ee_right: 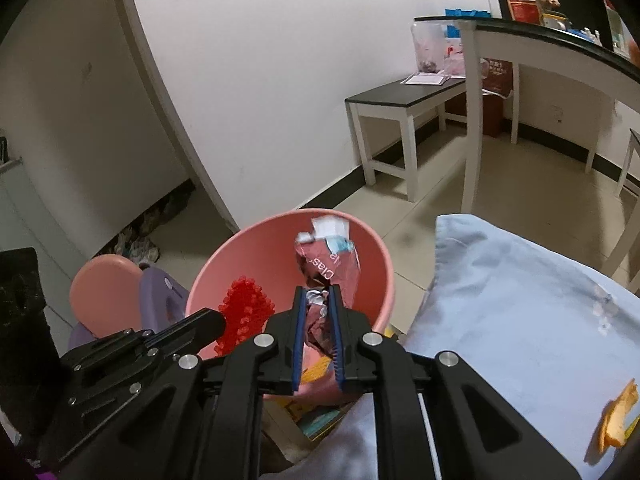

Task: Collect trash
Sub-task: 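Carry both items over the pink bucket and open both tools to drop them, then move both tools back over the table toward the remaining trash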

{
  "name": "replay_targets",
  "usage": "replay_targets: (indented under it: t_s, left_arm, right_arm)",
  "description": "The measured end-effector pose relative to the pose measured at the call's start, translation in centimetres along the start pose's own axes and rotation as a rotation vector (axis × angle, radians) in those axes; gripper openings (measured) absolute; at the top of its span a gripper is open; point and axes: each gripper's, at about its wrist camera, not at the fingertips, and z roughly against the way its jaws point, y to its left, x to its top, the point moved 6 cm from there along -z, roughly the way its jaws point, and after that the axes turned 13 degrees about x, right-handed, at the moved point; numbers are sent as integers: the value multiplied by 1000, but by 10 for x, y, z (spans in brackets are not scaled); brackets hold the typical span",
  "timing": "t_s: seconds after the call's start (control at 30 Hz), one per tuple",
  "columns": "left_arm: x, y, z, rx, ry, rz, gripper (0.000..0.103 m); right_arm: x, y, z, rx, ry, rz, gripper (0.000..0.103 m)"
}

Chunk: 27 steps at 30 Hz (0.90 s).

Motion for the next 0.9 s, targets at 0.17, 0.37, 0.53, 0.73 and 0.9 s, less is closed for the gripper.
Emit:
replay_targets:
  t_s: [0.17, 0.37, 0.53, 0.73, 0.9]
  left_arm:
    - [1, 6, -6, 32, -15, -17, 4]
    - [1, 14, -11, 21, 1, 29, 25]
    - [-1, 15, -12, 7, 16, 58, 26]
    - [0, 4, -1, 5, -8, 33, 37]
    - [-4, -11, 10, -24, -1, 30, 37]
  right_arm:
    - [3, 2, 2, 11, -26, -4, 36]
    - [-1, -2, 14, 6, -44, -3, 41]
    - [-15, 0, 34, -1, -57, 19, 48]
    - [-32, -1, 61, -13, -74, 17, 55]
    - [-50, -4, 88, -36, -78, 17, 56]
